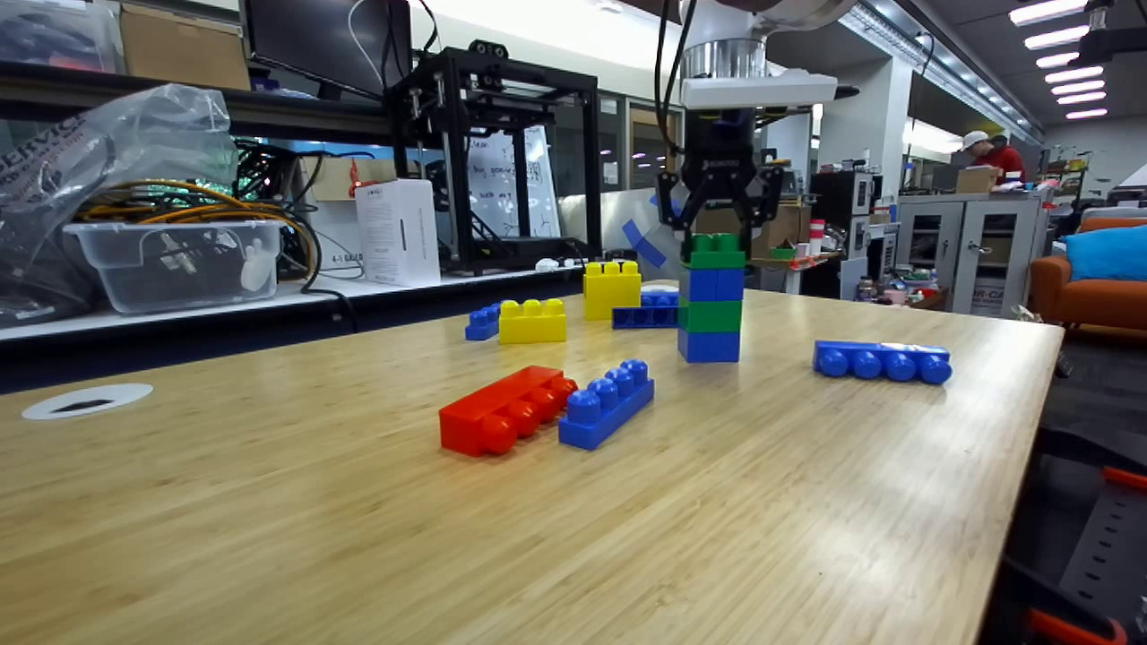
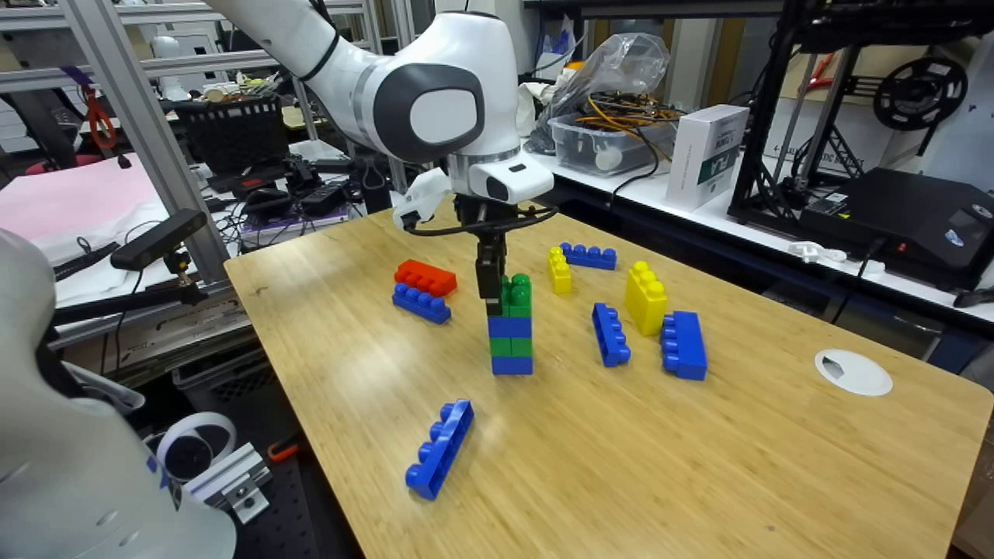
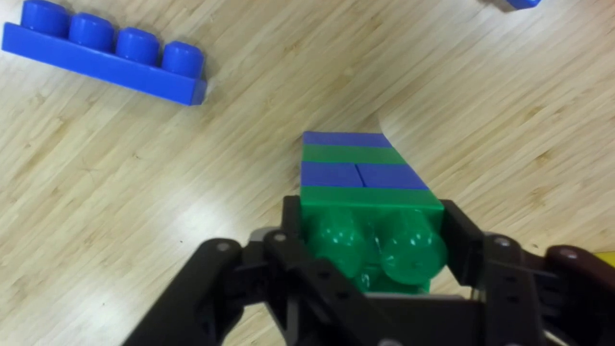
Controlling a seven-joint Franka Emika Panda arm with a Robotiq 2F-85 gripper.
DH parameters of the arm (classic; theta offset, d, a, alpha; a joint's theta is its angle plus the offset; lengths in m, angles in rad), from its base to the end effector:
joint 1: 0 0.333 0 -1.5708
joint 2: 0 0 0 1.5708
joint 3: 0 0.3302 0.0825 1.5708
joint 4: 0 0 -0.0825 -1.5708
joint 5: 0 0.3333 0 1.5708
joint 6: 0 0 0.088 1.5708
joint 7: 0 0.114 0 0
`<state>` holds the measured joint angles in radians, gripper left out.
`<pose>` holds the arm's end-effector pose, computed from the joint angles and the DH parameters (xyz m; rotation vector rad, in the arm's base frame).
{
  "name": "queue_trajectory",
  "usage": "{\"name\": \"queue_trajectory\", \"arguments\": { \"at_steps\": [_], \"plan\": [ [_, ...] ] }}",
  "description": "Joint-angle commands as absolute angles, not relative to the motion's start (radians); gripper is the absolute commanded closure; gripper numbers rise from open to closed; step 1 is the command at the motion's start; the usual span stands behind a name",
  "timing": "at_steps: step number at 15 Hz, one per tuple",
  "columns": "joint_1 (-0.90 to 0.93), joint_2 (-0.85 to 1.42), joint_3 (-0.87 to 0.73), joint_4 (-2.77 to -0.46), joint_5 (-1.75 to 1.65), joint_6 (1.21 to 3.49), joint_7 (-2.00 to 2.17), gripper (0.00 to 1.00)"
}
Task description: Pick up the green LEGO block and stack it on top of the purple LEGO blocks
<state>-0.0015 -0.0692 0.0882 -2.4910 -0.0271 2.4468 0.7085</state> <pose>0.4304 0.0373 0.3600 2.9885 -0.9266 0.0499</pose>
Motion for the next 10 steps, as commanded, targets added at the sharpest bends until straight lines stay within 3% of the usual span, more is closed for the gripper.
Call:
{"name": "queue_trajectory", "arguments": {
  "at_steps": [1,5,6,10],
  "plan": [
    [0.007,-0.042,0.085,-2.507,-0.064,2.508,0.748,0.56],
    [0.010,-0.048,0.084,-2.513,-0.083,2.520,0.761,0.56],
    [0.010,-0.055,0.084,-2.512,-0.090,2.505,0.758,0.08],
    [0.017,-0.093,0.089,-2.519,-0.118,2.470,0.750,0.00]
  ]
}}
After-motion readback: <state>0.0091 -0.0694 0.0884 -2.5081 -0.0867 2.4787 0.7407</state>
